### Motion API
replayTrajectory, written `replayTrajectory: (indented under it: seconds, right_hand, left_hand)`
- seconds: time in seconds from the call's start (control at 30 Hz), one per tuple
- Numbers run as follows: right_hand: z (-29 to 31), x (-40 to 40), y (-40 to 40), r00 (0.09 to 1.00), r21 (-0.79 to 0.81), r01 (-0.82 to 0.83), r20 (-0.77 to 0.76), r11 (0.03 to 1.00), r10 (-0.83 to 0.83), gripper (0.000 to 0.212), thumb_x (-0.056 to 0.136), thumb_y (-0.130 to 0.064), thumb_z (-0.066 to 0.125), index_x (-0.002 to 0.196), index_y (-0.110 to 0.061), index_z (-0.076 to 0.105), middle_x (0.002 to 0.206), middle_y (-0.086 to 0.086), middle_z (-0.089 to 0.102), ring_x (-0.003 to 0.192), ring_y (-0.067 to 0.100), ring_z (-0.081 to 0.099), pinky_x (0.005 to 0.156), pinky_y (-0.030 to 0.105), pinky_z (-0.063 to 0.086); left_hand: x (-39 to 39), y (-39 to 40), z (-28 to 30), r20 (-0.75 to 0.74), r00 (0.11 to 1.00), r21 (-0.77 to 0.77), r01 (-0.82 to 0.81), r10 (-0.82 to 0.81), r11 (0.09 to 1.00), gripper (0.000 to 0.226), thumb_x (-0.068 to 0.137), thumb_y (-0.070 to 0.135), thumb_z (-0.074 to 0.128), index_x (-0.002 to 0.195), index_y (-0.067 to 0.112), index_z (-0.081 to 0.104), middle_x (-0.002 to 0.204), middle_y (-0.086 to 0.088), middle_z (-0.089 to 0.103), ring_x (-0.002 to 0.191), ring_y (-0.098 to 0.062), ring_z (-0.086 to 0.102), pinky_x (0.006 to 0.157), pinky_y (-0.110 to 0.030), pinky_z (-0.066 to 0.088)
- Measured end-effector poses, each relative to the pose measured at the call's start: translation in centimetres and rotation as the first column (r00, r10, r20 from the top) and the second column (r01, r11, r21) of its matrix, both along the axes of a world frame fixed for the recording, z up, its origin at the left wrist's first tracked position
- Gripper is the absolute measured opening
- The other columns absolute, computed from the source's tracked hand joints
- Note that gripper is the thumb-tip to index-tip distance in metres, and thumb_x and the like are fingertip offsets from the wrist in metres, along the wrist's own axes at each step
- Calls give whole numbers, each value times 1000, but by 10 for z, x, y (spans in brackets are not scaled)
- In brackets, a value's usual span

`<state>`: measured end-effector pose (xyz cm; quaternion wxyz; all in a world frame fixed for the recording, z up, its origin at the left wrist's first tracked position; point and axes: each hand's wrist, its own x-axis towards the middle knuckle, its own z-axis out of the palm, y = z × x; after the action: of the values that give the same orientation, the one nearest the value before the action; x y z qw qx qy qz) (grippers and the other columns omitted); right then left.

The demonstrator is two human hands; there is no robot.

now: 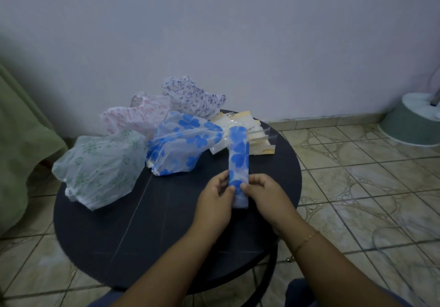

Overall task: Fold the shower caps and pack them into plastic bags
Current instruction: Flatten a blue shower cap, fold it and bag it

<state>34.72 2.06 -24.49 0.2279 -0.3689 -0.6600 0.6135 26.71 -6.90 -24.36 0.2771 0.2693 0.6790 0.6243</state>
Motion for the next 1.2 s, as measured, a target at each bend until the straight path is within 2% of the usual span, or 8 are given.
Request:
replayTrajectory:
  seconds: [0.33, 0.5, 0.6, 0.67, 0.83, 0.93, 1.1, 1.2]
  right_hand:
    - [7, -8, 26, 947, -309, 81, -274, 948, -170, 15, 87, -7, 62, 102, -8, 58, 95, 15, 70, 83, 24, 67, 76, 36, 55]
    - [5, -20, 36, 947, -297, 125, -249, 947, -204, 11, 88, -10, 62, 96, -16, 57, 92, 9, 69, 80, 22, 67, 77, 40, 56]
    - [4, -26, 39, 950, -300, 123, -241, 946, -200, 10, 89, -12, 62, 95, -18, 56, 95, 9, 68, 85, 24, 66, 83, 46, 55]
    - [5, -27, 42, 950, -310, 110, -247, 944, -192, 10, 89, -11, 61, 97, -17, 56, 95, 9, 68, 85, 24, 66, 83, 45, 55]
    - [4, -25, 46, 953, -332, 80, -251, 940, -170, 13, 89, -11, 61, 101, -15, 56, 97, 10, 67, 86, 23, 67, 78, 39, 57]
    - [2, -25, 48, 956, -329, 73, -245, 942, -160, 15, 89, -11, 61, 102, -15, 56, 99, 10, 67, 86, 23, 67, 74, 37, 57]
    - [1, -26, 47, 960, -320, 67, -237, 945, -148, 18, 88, -12, 62, 106, -12, 57, 98, 10, 68, 84, 22, 67, 70, 34, 56]
    - [1, -27, 46, 966, -296, 70, -219, 952, -140, 17, 88, -13, 62, 105, -13, 57, 98, 9, 68, 85, 22, 67, 74, 35, 56]
  left_hand:
    - [-6, 45, 10, -89, 991, -117, 84, -95, 990, 33, 97, 21, 45, 128, 31, 52, 112, 13, 62, 101, -2, 60, 94, -28, 48]
    - [-37, 67, 9, -44, 979, -123, -202, 198, 972, 21, 94, 29, 47, 83, 19, 61, 99, -5, 59, 83, -16, 57, 82, -37, 49]
    - [-57, 82, 5, 66, 964, -190, -243, 259, 951, 35, 91, 29, 48, 123, 18, 57, 131, -8, 49, 101, -19, 56, 92, -40, 49]
    - [-66, 89, 3, 105, 953, -193, -261, 284, 946, 44, 92, 25, 47, 136, 21, 46, 133, -7, 47, 101, -19, 55, 90, -38, 50]
    - [-80, 95, 3, 161, 929, -160, -308, 333, 938, 46, 92, 14, 41, 137, 20, 44, 128, -6, 54, 110, -20, 54, 96, -38, 46]
    - [-84, 95, 4, 177, 926, -125, -315, 334, 941, 44, 92, 11, 41, 134, 18, 48, 114, -4, 60, 88, -13, 55, 74, -29, 47]
    - [-86, 94, 5, 227, 906, -76, -350, 358, 934, 31, 93, 9, 46, 124, 13, 50, 92, 2, 58, 76, -12, 54, 64, -26, 46]
    - [-84, 92, 2, 261, 905, -39, -337, 335, 941, 46, 87, 7, 58, 130, 11, 43, 94, 6, 57, 93, -19, 61, 79, -33, 53]
